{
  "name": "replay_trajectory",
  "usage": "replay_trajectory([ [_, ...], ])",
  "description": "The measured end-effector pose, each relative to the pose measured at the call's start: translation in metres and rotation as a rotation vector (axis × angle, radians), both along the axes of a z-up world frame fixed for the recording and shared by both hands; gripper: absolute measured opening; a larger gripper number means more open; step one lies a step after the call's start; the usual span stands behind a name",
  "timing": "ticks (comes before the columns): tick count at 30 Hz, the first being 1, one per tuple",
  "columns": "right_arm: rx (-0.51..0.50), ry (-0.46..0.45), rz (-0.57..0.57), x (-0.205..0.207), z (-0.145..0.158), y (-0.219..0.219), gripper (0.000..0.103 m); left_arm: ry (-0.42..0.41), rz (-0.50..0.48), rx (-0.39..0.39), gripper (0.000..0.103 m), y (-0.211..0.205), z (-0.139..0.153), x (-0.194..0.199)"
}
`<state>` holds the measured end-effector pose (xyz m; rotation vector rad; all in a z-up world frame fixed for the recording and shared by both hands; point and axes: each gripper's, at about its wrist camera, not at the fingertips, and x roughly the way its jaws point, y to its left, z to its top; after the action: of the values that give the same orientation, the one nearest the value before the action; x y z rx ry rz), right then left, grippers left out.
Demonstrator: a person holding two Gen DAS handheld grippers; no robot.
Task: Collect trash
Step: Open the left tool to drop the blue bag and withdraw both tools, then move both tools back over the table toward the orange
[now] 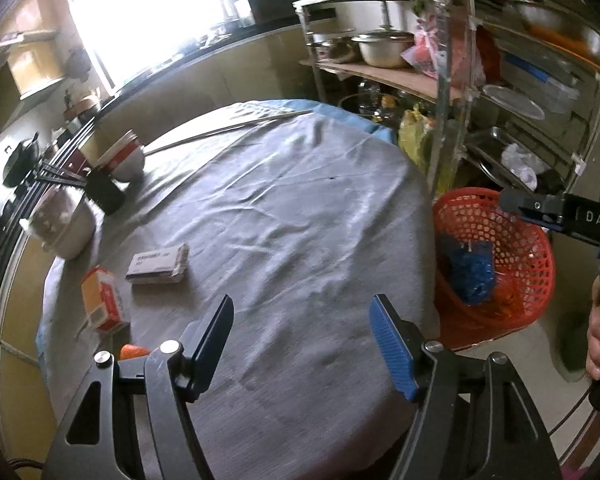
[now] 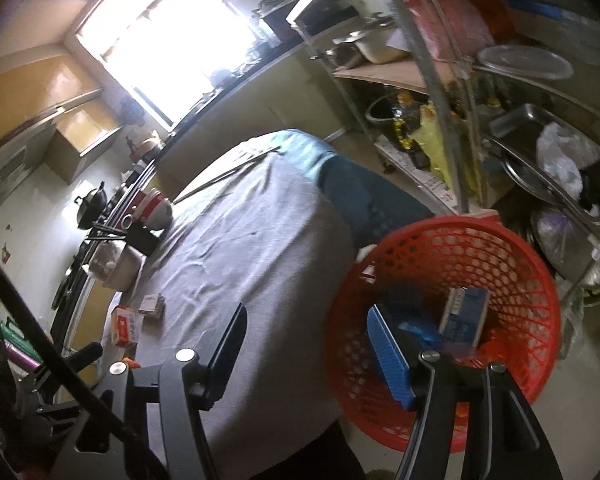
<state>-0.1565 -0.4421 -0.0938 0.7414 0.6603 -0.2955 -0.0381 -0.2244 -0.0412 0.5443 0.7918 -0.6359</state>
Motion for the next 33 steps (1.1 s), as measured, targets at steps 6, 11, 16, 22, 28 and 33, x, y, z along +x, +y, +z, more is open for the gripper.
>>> replay_trajectory([
  [6, -0.023, -0.022, 0.096, 0.034, 0.012, 0.028, 0.067, 0.001, 0.098, -0.005, 0.071, 0.032, -0.001, 0.018],
  [11, -0.029, -0.023, 0.175, 0.061, 0.017, 0.054, 0.067, 0.003, 0.185, 0.002, 0.071, 0.06, -0.006, 0.037],
  [16, -0.042, -0.021, 0.257, 0.086, 0.021, 0.083, 0.067, 0.018, 0.286, -0.002, 0.071, 0.094, -0.012, 0.056],
  [22, -0.056, -0.015, 0.362, 0.113, 0.022, 0.12, 0.067, 0.022, 0.415, -0.016, 0.071, 0.144, -0.015, 0.08],
  [28, -0.066, -0.001, 0.461, 0.134, 0.02, 0.158, 0.067, 0.036, 0.545, -0.023, 0.071, 0.193, -0.021, 0.104],
  [33, -0.087, 0.012, 0.55, 0.15, 0.018, 0.19, 0.067, 0.058, 0.649, -0.026, 0.071, 0.233, -0.029, 0.121],
])
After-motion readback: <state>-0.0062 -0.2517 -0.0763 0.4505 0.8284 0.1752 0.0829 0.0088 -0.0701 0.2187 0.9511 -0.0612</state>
